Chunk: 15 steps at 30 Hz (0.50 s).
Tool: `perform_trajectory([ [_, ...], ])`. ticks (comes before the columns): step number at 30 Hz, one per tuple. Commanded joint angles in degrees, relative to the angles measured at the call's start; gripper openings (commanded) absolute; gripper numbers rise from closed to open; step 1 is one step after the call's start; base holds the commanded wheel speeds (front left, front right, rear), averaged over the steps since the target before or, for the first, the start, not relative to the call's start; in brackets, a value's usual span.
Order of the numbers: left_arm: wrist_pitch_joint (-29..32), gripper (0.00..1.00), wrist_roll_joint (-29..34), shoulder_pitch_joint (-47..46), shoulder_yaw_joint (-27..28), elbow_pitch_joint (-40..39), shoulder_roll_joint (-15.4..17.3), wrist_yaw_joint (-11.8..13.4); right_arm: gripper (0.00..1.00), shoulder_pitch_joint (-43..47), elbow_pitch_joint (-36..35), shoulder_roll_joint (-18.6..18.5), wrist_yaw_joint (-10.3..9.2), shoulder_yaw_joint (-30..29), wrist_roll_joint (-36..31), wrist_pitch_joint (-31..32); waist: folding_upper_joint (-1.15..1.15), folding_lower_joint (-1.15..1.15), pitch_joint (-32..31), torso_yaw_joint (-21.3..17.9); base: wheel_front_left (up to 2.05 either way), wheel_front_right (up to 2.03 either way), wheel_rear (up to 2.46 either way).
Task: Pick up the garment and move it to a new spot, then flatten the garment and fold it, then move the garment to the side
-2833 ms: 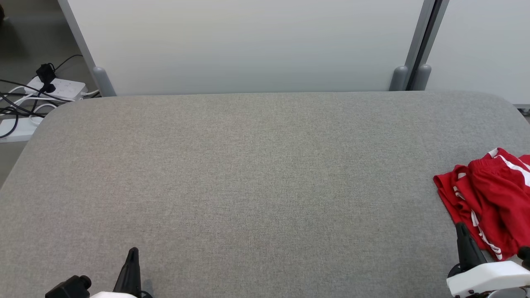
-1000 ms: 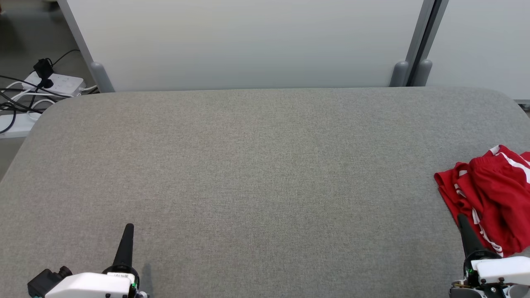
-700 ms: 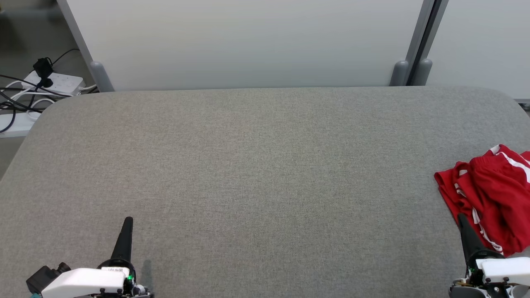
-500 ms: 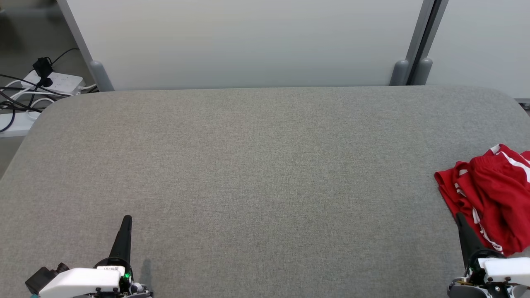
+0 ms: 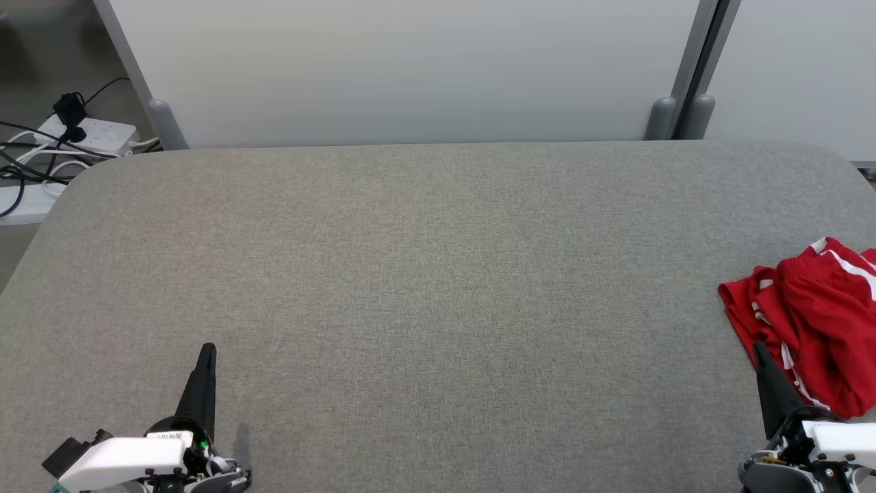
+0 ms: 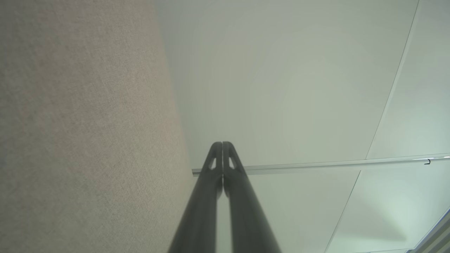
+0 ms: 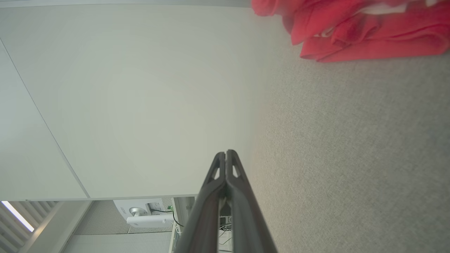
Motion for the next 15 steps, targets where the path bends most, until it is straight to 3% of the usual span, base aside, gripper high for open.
perform_trajectory([
  [1,0.14,0.0,-0.26,-3.34,1.93,-1.64,0.8,-0.49,0.0,-2.57,-1.76,-0.6,0.26,0.81,0.64,0.44,0.0,0.0,0.0,0.0,0.0,0.0,0.0],
  [15,0.13,0.0,-0.26,-3.34,1.92,-1.64,0.8,-0.49,0.0,-2.57,-1.76,-0.6,0.26,0.81,0.64,0.44,0.0,0.0,0.0,0.0,0.0,0.0,0.0],
])
